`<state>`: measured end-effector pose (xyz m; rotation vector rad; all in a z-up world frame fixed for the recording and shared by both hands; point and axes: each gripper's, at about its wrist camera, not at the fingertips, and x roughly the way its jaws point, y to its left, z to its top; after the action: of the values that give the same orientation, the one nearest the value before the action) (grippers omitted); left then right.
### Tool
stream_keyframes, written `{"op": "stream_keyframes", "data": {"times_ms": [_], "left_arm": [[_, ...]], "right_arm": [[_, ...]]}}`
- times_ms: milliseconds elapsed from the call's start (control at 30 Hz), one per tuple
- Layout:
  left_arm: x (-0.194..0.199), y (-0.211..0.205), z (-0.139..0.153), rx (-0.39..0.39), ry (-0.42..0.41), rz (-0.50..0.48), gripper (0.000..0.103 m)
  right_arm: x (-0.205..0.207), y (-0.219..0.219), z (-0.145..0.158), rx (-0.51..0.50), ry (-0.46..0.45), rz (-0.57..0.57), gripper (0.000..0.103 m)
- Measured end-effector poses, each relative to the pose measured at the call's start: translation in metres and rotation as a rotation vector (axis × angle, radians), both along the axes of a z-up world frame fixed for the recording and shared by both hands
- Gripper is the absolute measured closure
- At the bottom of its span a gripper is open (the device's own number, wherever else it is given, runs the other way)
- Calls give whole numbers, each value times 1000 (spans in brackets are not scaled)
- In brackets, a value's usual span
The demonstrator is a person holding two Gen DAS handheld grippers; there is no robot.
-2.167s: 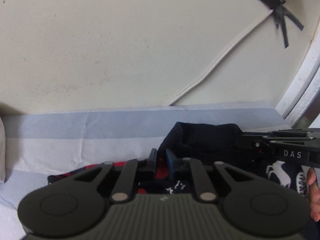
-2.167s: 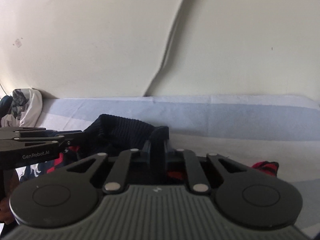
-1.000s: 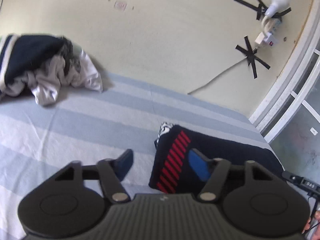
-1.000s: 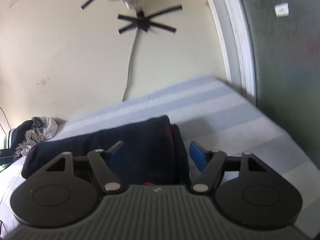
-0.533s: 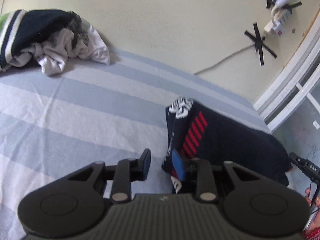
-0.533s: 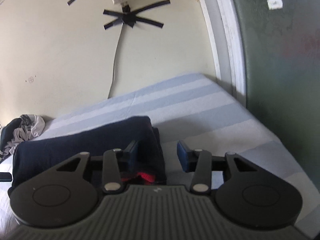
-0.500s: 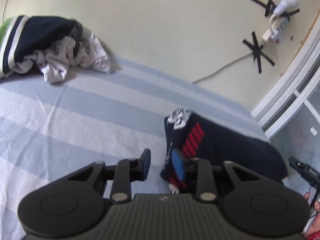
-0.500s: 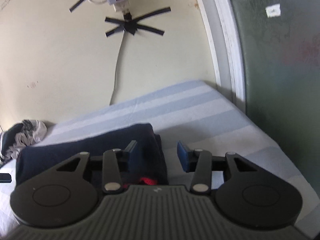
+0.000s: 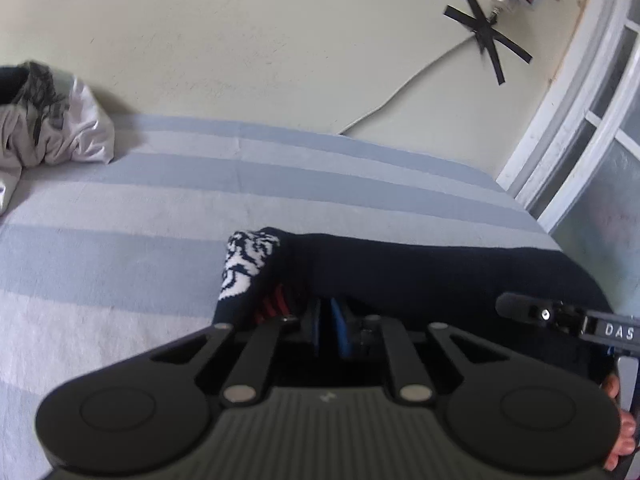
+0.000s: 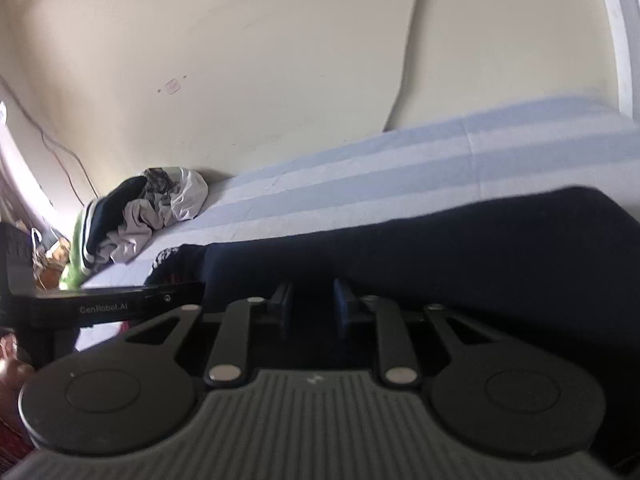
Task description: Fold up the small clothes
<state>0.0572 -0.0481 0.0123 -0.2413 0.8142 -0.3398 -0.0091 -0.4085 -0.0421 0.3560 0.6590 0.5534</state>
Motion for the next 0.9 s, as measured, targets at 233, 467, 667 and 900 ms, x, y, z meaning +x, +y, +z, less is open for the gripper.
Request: {"op": "stream_keyframes", "data": {"times_ms": [233,467,667,900], "left_arm": [[-24,2,30,-117,-36,-56,91],[-14,-71,22,-87,-24,-196,75],[-33,-112,2,154,-172,-214,71],[-58,-126,-9,247,-277,-205,68]], "right_arm": [[-83,-108,21,93,-58,-209,48],[-109,-171,-4,237,60,-424,22],[-94,-155,-25,331,91,-355,11],[-100,-148,-27,293,17,-360,10]]}}
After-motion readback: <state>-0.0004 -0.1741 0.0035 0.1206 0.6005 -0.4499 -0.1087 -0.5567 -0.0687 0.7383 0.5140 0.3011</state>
